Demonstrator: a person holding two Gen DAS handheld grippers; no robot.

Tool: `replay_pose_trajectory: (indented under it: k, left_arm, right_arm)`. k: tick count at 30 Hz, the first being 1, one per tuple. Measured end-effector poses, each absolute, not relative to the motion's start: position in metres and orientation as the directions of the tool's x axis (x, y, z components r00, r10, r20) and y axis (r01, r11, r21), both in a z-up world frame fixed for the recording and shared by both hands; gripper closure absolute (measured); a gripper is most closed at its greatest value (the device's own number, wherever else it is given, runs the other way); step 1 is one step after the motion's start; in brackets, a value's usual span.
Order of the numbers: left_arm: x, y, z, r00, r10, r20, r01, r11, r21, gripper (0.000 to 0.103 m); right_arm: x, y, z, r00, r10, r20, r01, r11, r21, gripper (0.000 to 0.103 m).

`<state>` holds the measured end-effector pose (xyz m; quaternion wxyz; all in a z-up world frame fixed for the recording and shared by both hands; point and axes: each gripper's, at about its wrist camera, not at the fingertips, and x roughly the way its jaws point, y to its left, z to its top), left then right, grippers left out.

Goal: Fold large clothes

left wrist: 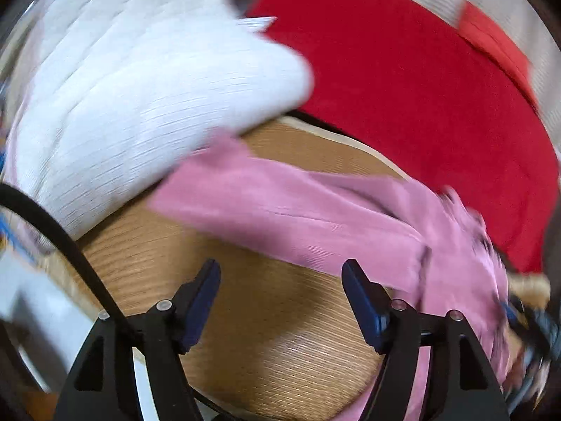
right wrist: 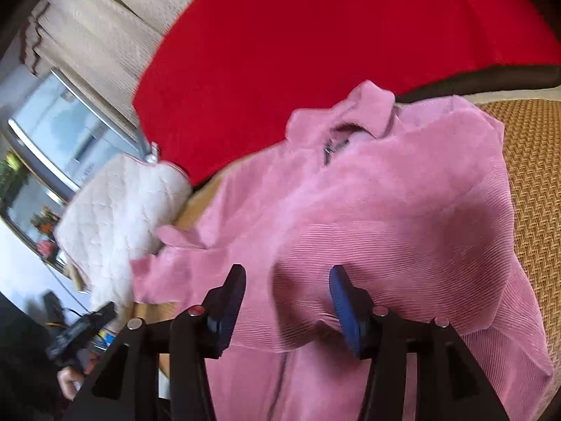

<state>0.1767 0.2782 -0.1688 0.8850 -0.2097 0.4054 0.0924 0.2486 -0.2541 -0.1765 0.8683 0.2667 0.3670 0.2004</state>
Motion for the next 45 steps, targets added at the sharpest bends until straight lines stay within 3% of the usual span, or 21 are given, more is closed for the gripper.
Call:
replay_pose_trajectory:
  k: [10,16,17,19,20,22,26,33,39,45]
  left_arm:
    - [0.21,0.332,-0.236,0.649,-0.027,-0.76,-0.521,0.713,-0.47,0.031]
    - [0.228,0.344,-0.243,0.714,0.018,-0.699,-0.527,0.671,-0.521,0.032]
    - [0.229,0.345,-0.243,0.72,0.022,-0.693,-0.524,0.672,-0.523,0.036]
    - [0.236,0.347,-0.247,0.725,0.014,-0.688,-0.516,0.673,-0.53,0.064]
    - [0.239,0.347,-0.25,0.721,0.009,-0.693,-0.516,0.674,-0.529,0.071]
    - [0.244,0.346,-0.253,0.719,0.012,-0.695,-0.511,0.687,-0.516,0.096]
    - [0.244,0.336,-0.241,0.744,0.026,-0.667,-0.463,0.74,-0.488,0.1]
    - [0.256,0.244,-0.153,0.824,-0.027,-0.566,-0.202,0.919,-0.338,0.101]
    - [0.249,0.112,-0.08,0.828,-0.225,-0.513,0.138,0.97,-0.201,0.101]
    - [0.243,-0.024,-0.053,0.716,-0.477,-0.509,0.435,0.876,-0.208,0.1]
  right_arm:
    - [0.247,-0.25,-0.172,0.677,0.516,-0.525,-0.172,0.804,0.569,0.049]
    - [0.252,-0.245,-0.177,0.677,0.502,-0.539,-0.17,0.818,0.549,0.049]
    - [0.253,-0.244,-0.177,0.678,0.497,-0.541,-0.169,0.822,0.543,0.049]
    - [0.254,-0.243,-0.178,0.683,0.49,-0.541,-0.168,0.827,0.537,0.049]
    - [0.254,-0.243,-0.179,0.686,0.486,-0.542,-0.166,0.829,0.534,0.049]
    - [0.254,-0.243,-0.179,0.693,0.477,-0.541,-0.166,0.836,0.524,0.049]
    - [0.249,-0.246,-0.174,0.726,0.44,-0.528,-0.166,0.858,0.486,0.051]
    - [0.24,-0.282,-0.158,0.793,0.387,-0.471,-0.114,0.853,0.51,0.051]
    - [0.228,-0.33,-0.143,0.846,0.344,-0.407,-0.046,0.808,0.588,0.051]
    - [0.216,-0.37,-0.135,0.884,0.298,-0.361,0.005,0.765,0.644,0.051]
